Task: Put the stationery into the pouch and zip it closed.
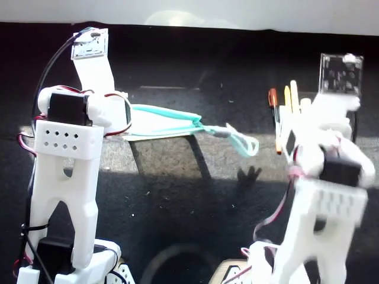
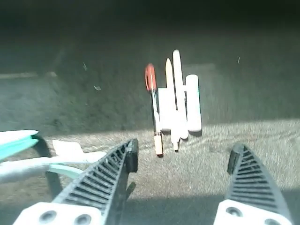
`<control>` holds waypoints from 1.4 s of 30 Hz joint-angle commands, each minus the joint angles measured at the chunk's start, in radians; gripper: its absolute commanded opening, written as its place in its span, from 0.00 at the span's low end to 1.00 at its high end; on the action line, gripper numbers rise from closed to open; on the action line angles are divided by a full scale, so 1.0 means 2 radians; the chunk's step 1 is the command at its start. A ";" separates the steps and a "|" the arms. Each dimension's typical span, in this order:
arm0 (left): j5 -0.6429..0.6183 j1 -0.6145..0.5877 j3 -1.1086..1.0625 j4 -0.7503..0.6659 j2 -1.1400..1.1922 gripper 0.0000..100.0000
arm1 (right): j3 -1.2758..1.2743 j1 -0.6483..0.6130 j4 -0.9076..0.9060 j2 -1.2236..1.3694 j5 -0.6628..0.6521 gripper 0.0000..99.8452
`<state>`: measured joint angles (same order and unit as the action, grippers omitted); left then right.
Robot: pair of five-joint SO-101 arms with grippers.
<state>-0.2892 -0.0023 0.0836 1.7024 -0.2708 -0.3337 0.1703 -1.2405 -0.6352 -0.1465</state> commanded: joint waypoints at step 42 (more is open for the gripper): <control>-0.002 0.000 0.000 -0.011 0.006 0.01 | 0.926 -0.033 -0.040 0.972 -0.005 0.00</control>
<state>-0.2892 -0.0023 0.0836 1.6993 -0.2708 1.4308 0.1028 -1.2727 1.3195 -0.1465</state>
